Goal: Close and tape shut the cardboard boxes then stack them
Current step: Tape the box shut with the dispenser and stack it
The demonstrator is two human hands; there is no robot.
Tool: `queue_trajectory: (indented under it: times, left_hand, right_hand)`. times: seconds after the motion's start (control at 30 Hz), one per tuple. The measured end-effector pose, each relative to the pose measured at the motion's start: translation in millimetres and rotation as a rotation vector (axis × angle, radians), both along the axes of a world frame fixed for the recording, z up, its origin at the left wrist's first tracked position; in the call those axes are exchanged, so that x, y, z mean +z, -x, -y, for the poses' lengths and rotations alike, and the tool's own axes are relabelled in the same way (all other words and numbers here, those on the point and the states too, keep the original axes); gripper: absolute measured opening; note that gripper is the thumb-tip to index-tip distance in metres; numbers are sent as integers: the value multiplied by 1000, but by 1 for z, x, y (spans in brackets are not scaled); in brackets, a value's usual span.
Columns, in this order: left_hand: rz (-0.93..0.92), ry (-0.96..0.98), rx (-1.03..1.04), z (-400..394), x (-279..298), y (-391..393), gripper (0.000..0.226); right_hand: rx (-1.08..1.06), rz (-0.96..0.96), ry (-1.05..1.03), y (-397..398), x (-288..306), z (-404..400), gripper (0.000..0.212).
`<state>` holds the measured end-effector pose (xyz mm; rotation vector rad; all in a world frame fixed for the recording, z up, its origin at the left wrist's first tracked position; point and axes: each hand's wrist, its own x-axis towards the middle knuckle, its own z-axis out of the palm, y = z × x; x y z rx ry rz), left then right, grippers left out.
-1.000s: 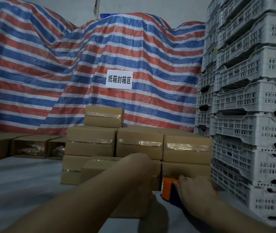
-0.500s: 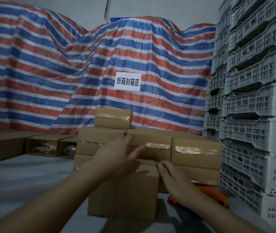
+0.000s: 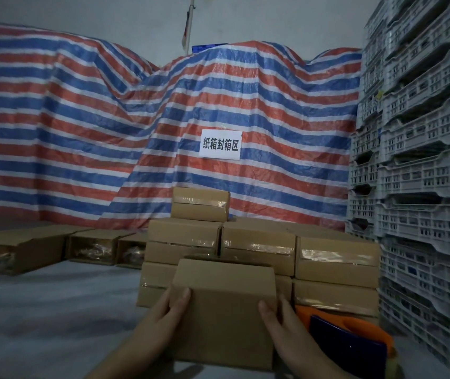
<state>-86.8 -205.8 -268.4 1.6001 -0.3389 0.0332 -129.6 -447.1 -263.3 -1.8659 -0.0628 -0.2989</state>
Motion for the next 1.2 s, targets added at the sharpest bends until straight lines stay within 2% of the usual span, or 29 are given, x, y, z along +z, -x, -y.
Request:
queue_trajectory:
  times: [0.1, 0.2, 0.33, 0.47, 0.53, 0.6, 0.7, 0.77, 0.9, 0.97, 1.07, 1.2]
  left_hand:
    - [84, -14, 72, 2, 8, -4, 85]
    - [126, 1, 130, 3, 26, -15, 84]
    - [163, 12, 96, 8, 44, -27, 68]
    - [203, -76, 59, 6, 50, -31, 66]
    - [231, -110, 53, 5, 53, -30, 65]
    - [252, -122, 53, 2, 57, -30, 64]
    - [257, -139, 44, -2, 61, -32, 62]
    - [248, -167, 31, -3, 64, -34, 60]
    - [209, -193, 8, -2, 63, -37, 67]
    - [190, -192, 10, -1, 62, -37, 65]
    - [200, -193, 11, 0, 59, -36, 52]
    - [251, -155, 71, 3, 54, -33, 27]
  right_hand:
    - [-13, 120, -24, -1, 5, 5, 118]
    - [-17, 161, -27, -2, 13, 6, 120]
    - [-45, 178, -111, -6, 23, 4, 104]
    - [-121, 222, -225, -9, 32, 7, 97]
    - [-175, 307, -211, -10, 36, 11, 89]
    - [-231, 435, -54, -10, 41, 17, 74]
    - [-271, 594, 391, -11, 54, 24, 58]
    - [-265, 568, 608, -12, 64, 22, 57]
    - [-188, 368, 946, -13, 84, 15, 64]
    - [-135, 253, 1034, -13, 94, 10, 68]
    - [-78, 173, 1034, -15, 100, 7, 66]
    - [-23, 176, 968, -18, 95, 10, 42]
